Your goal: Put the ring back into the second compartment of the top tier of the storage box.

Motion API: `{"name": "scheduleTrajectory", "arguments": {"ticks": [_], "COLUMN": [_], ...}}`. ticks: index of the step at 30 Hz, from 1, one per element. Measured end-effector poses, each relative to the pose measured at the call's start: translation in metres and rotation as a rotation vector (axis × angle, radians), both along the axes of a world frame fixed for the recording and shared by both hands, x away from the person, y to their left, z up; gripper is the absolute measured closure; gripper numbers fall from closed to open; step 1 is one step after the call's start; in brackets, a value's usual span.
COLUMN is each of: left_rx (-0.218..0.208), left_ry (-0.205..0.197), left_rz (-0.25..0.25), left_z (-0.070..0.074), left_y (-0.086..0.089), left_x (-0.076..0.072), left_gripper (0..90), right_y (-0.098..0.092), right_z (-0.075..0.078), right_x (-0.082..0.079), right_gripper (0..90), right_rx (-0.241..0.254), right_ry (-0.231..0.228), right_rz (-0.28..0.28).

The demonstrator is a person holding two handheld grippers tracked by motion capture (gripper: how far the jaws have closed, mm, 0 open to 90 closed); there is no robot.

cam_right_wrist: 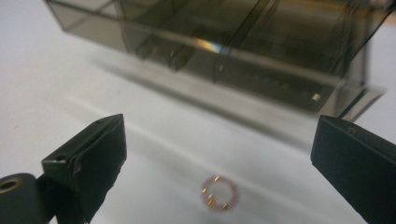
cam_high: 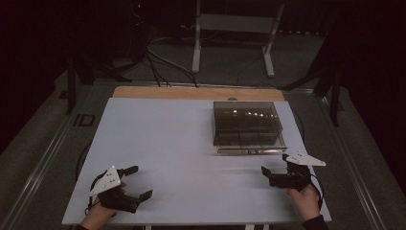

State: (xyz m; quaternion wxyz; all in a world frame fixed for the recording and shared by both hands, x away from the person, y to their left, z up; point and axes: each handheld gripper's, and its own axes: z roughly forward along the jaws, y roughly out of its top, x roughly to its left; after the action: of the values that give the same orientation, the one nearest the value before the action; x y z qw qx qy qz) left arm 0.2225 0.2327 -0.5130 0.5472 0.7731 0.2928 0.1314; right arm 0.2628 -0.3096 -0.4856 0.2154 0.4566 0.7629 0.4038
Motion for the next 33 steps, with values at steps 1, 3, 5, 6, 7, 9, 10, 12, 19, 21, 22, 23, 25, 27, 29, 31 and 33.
{"name": "scheduleTrajectory", "arguments": {"ticks": [1,3,5,6,7,9,10,12,19,21,22,23,25,27,29,31,33], "left_rx": [0.000,-0.003,-0.004,-0.004,-0.005,-0.006,-0.006,-0.001,-0.007,-0.010,-0.009,-0.004,-0.008,-0.007,-0.008,-0.010,-0.008], "left_ry": [0.001,0.005,0.006,0.006,0.009,0.008,0.008,0.003,0.009,0.010,0.013,0.012,0.010,0.009,0.013,0.012,0.012], "left_rz": [0.001,-0.001,0.000,0.000,0.002,0.001,0.001,-0.002,0.000,-0.001,-0.002,-0.002,-0.002,-0.002,-0.001,-0.001,-0.001], "left_z": [0.000,0.000,0.000,0.000,0.000,0.001,0.001,0.000,0.000,0.000,0.000,0.000,0.000,0.000,0.000,0.000,0.000], "left_y": [0.000,0.000,0.000,0.000,0.000,0.000,0.000,0.000,0.000,0.000,0.000,0.000,0.000,0.000,0.000,0.000,0.000], "left_x": [0.000,0.000,0.000,0.000,0.000,0.000,0.000,0.000,0.000,0.001,0.001,0.001,0.001,0.000,0.000,0.001,0.001], "left_gripper": [0.0,0.0,0.0,0.0,0.0,0.0,0.0,0.0,0.0,0.0,0.0,0.0,0.0,0.0,0.0,0.0,0.0], "right_y": [0.000,0.000,0.000,0.000,-0.001,-0.001,-0.001,-0.001,-0.001,-0.002,-0.003,-0.005,-0.007,-0.008,-0.008,-0.007,-0.006], "right_z": [-0.002,-0.006,-0.009,-0.011,-0.012,-0.015,-0.015,-0.018,-0.024,-0.024,-0.023,-0.023,-0.023,-0.025,-0.027,-0.028,-0.029], "right_x": [0.001,0.003,0.004,0.004,0.005,0.006,0.006,0.006,0.009,0.010,0.011,0.011,0.013,0.014,0.015,0.016,0.016], "right_gripper": [3.4,4.1,9.9,12.8,14.5,15.0,15.0,26.3,48.6,53.3,57.1,58.0,62.8,65.1,67.6,69.3,70.5], "right_rx": [-0.002,-0.017,-0.025,-0.028,-0.026,-0.033,-0.033,-0.060,-0.124,-0.121,-0.121,-0.113,-0.105,-0.102,-0.099,-0.113,-0.112], "right_ry": [0.017,0.053,0.072,0.077,0.081,0.091,0.091,0.108,0.132,0.125,0.119,0.117,0.124,0.139,0.148,0.147,0.155], "right_rz": [0.001,-0.005,-0.009,-0.014,-0.018,-0.023,-0.023,-0.023,-0.031,-0.048,-0.054,-0.058,-0.069,-0.064,-0.055,-0.050,-0.042]}}
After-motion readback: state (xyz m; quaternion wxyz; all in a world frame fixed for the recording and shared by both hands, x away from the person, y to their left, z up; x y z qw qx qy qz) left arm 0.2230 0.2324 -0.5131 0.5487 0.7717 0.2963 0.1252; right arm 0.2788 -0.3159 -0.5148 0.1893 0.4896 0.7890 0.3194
